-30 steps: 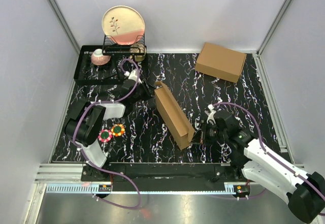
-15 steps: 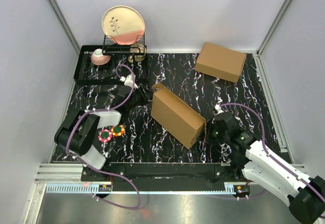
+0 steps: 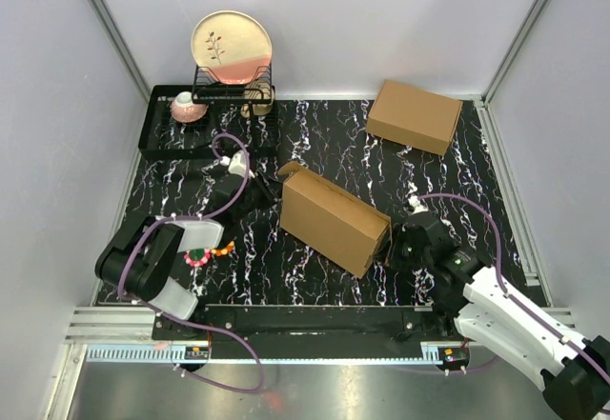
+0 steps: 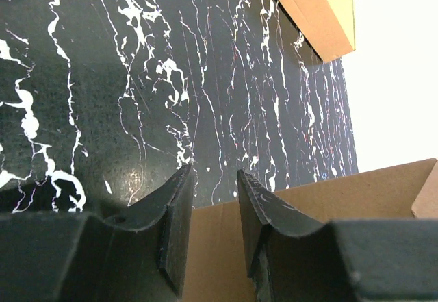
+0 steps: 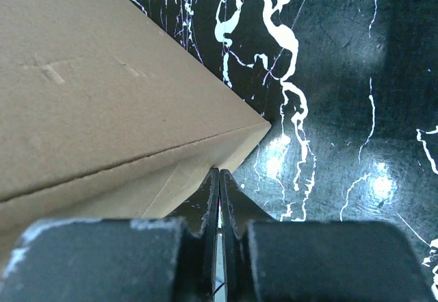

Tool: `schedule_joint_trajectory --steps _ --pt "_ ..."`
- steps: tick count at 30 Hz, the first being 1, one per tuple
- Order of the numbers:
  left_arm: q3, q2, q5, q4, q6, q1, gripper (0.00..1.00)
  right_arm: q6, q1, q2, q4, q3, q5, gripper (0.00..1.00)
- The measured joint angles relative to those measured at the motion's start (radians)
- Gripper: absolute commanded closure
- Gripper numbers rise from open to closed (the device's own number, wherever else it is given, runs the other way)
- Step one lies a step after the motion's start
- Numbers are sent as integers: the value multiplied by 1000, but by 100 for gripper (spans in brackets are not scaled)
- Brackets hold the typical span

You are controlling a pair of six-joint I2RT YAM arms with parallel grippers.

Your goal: Fold the paper box

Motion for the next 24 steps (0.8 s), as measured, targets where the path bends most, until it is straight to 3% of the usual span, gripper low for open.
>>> schedule_joint_trajectory --steps 24 --pt "-175 -217 -85 16 -11 -43 65 73 0 -138 -44 -30 59 91"
